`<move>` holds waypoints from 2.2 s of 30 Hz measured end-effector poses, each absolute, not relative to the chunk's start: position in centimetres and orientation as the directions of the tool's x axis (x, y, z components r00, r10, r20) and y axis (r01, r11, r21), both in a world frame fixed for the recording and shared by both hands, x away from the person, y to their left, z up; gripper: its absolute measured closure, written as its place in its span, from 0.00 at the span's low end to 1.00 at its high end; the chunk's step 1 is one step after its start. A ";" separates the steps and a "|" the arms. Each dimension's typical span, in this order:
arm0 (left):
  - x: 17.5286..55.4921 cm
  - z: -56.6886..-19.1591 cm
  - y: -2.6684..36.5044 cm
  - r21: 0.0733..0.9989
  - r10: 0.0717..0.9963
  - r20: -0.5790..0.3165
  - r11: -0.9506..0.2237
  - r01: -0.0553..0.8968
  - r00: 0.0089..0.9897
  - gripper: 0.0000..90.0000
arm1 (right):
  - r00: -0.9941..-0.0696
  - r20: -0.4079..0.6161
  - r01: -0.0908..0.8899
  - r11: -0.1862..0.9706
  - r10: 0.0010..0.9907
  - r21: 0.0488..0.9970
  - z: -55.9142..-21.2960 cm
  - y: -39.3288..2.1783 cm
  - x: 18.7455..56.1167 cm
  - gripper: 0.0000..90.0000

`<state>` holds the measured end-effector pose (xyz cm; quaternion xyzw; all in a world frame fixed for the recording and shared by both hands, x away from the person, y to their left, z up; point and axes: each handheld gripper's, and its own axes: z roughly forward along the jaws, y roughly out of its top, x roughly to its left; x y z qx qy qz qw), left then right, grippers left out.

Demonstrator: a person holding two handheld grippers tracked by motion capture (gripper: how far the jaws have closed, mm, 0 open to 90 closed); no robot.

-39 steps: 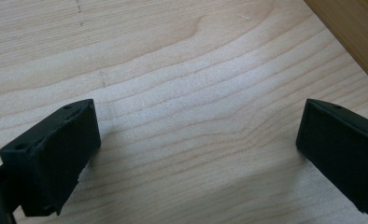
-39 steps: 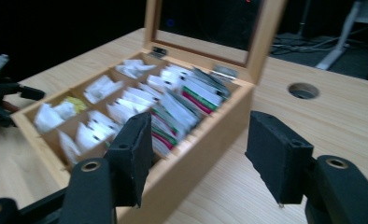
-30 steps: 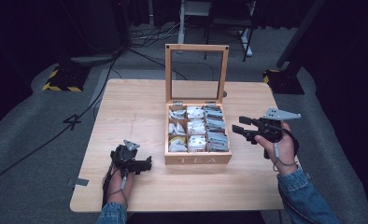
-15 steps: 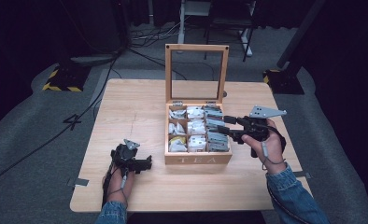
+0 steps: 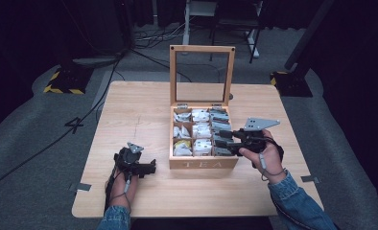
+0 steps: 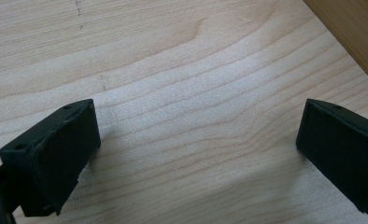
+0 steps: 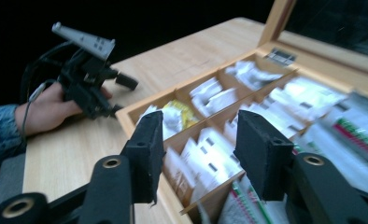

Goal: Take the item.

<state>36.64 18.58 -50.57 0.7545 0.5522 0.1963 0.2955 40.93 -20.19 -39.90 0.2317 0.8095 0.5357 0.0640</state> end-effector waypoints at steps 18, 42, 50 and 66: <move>36.0 -50.6 18.5 0.662 0.955 -0.027 -0.203 0.722 0.294 0.00 | -0.920 0.123 0.305 0.480 0.372 0.822 -43.4 -16.3 42.1 0.76; 35.4 -50.6 18.5 0.662 0.961 -0.027 -0.188 0.726 0.274 0.00 | -0.910 0.182 0.381 0.576 0.373 0.723 -44.9 -14.7 43.2 0.98; 35.4 -50.6 18.5 0.662 0.961 -0.028 -0.188 0.725 0.275 0.00 | -0.913 0.169 0.364 0.549 0.372 0.752 -44.0 -15.2 42.9 1.00; 35.5 -50.6 18.6 0.662 0.958 -0.029 -0.194 0.724 0.284 0.00 | -0.894 0.193 0.349 0.359 0.404 0.866 -40.5 -18.3 42.4 1.00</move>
